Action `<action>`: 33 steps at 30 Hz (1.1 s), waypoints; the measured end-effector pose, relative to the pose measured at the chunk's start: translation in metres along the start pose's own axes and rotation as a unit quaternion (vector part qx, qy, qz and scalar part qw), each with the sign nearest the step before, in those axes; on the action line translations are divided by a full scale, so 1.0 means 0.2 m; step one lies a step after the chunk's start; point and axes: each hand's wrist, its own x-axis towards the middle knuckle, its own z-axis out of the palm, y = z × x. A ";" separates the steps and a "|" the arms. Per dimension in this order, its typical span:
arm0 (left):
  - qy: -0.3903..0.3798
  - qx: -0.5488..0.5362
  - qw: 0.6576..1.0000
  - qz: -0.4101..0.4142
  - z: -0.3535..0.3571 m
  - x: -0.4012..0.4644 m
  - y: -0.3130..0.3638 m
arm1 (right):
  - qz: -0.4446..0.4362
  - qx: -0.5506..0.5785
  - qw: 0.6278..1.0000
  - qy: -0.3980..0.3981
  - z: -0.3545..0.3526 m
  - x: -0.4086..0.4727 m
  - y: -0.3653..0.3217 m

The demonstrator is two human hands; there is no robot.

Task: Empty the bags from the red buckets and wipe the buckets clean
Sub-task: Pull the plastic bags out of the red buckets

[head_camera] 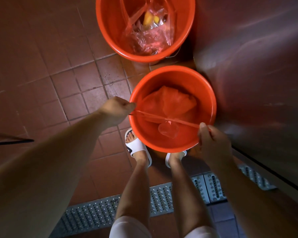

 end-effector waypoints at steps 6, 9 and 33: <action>0.072 0.051 0.994 -0.062 -0.15 0.02 -0.14 | 0.076 0.014 0.995 0.057 -0.07 -0.02 0.14; 0.087 0.099 0.987 -0.092 -0.24 0.02 -0.23 | 0.100 -0.042 0.991 0.080 -0.10 -0.03 0.19; -0.059 -0.079 0.988 0.122 0.62 -0.44 0.44 | -0.041 -0.151 0.981 -0.112 0.10 0.08 -0.09</action>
